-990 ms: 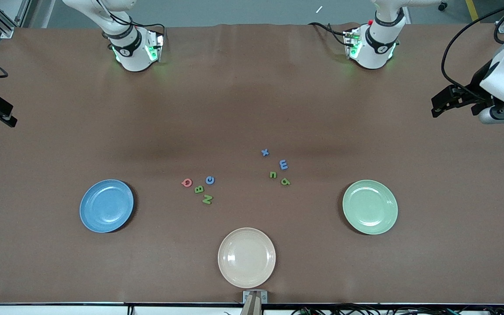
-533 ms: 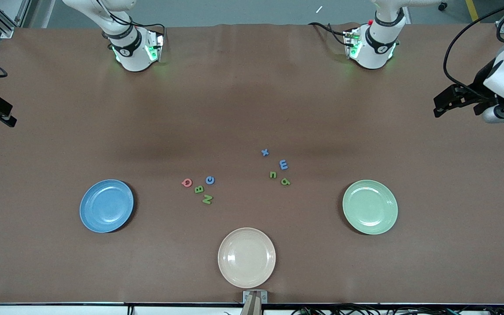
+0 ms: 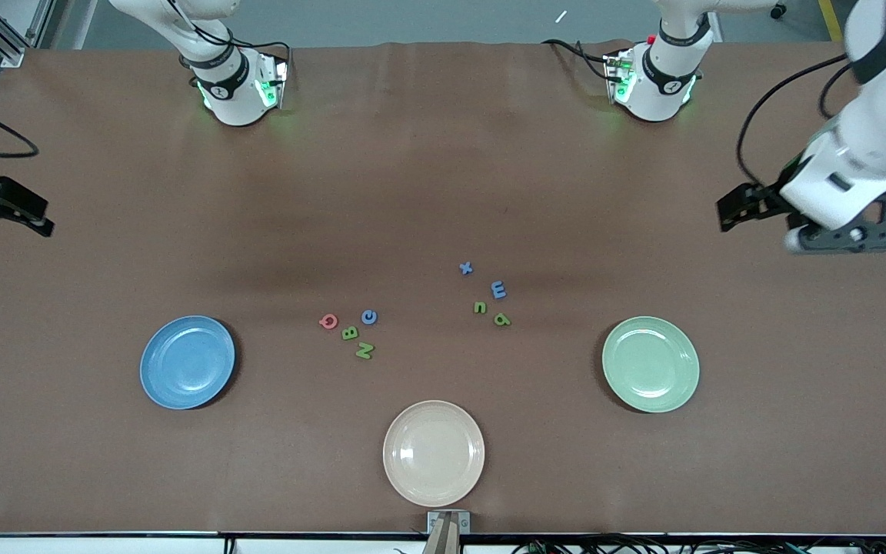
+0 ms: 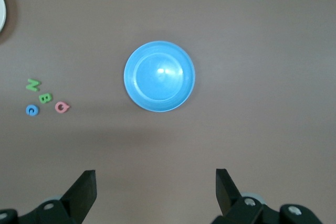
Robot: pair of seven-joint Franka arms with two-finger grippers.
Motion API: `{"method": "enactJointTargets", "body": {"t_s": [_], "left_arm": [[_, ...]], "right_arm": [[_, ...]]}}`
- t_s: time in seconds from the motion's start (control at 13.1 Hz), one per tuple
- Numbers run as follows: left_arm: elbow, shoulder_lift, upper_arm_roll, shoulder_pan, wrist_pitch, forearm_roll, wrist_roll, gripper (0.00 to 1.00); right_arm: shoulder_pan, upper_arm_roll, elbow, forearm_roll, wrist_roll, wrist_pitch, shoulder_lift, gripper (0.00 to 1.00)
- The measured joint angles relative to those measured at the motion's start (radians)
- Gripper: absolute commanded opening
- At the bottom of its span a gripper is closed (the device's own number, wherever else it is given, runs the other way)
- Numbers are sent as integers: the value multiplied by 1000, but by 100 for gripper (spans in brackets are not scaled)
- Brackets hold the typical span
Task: Sort uppercase to blue plate, lowercase to green plate
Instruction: 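Swing both grippers out from rest toward the scattered foam letters, then lower the right gripper onto the blue C while the left gripper lowers onto b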
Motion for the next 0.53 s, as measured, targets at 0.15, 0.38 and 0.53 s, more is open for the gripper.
{"method": "enactJointTargets", "body": {"t_s": [0.15,0.38,0.53], "left_arm": [[0,67,-12,-38,78,3,-74,100],[1,187,-16,-109,213,3,-274,98],[1,262,-19,-142,298,3,-400,95]], "right_arm": [[36,2,0,0,1,20,58,100],[89,4,1,5,1,45,151,100],[122,5,1,60,21,50,203,100]]}}
